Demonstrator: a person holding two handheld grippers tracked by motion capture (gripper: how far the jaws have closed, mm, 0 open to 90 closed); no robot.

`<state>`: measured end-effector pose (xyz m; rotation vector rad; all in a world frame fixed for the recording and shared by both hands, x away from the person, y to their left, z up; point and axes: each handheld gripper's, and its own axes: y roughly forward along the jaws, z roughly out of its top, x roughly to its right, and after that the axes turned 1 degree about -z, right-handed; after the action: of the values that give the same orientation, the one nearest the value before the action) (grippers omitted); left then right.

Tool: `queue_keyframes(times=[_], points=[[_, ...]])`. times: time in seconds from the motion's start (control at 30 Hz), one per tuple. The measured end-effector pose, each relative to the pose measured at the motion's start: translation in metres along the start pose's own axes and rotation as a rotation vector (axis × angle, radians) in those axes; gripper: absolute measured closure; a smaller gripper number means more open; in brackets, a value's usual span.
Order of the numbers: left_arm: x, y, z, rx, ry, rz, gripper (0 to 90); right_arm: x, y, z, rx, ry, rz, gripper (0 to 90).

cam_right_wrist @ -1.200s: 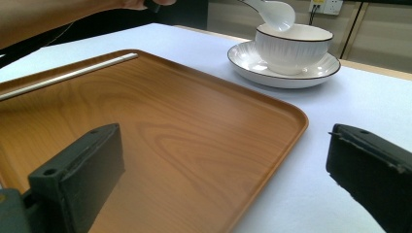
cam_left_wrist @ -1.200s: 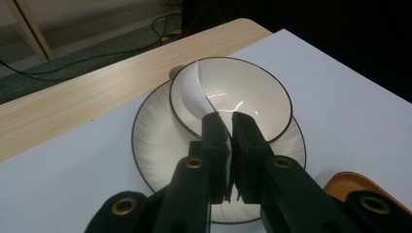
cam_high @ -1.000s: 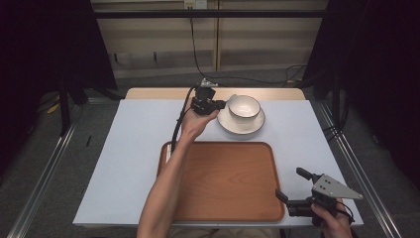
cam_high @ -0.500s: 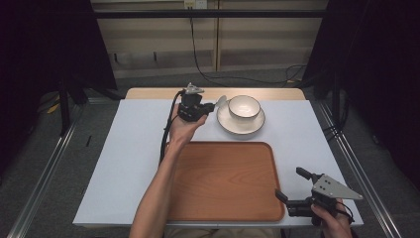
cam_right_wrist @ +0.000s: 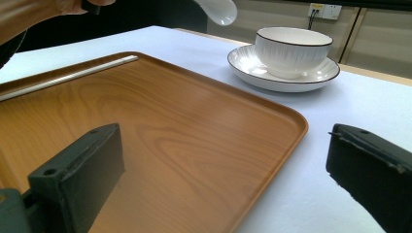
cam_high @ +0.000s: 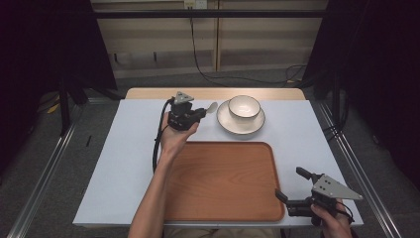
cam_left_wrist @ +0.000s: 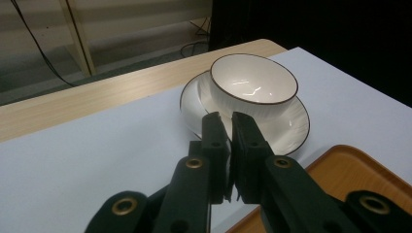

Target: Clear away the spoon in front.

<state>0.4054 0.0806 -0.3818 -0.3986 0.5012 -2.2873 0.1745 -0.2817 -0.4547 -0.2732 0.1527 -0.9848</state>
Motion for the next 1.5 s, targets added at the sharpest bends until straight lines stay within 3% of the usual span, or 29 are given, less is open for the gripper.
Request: queue_keyframes(times=[0.27,0.43,0.5,0.8,1.0,1.5], points=[[-0.001,-0.015,-0.010,0.029,-0.020,0.004,85.2,0.000,0.001,0.000,0.006,0.001,0.000,0.0],[0.004,-0.020,-0.019,0.019,-0.027,0.017,85.2,0.000,0.001,0.000,0.006,-0.003,0.002,0.0],[0.005,-0.023,-0.024,0.035,-0.043,0.005,85.2,0.000,0.001,0.000,0.006,-0.001,-0.002,0.0],[0.010,-0.038,-0.036,0.060,-0.037,0.025,85.2,-0.001,0.001,0.000,0.004,-0.006,-0.004,0.0],[0.013,-0.042,-0.042,0.048,-0.026,0.031,85.2,-0.001,0.001,0.000,0.002,-0.009,0.000,0.0],[0.020,-0.057,-0.056,0.088,-0.061,0.033,85.2,0.000,0.001,0.000,0.001,-0.012,0.001,0.0]])
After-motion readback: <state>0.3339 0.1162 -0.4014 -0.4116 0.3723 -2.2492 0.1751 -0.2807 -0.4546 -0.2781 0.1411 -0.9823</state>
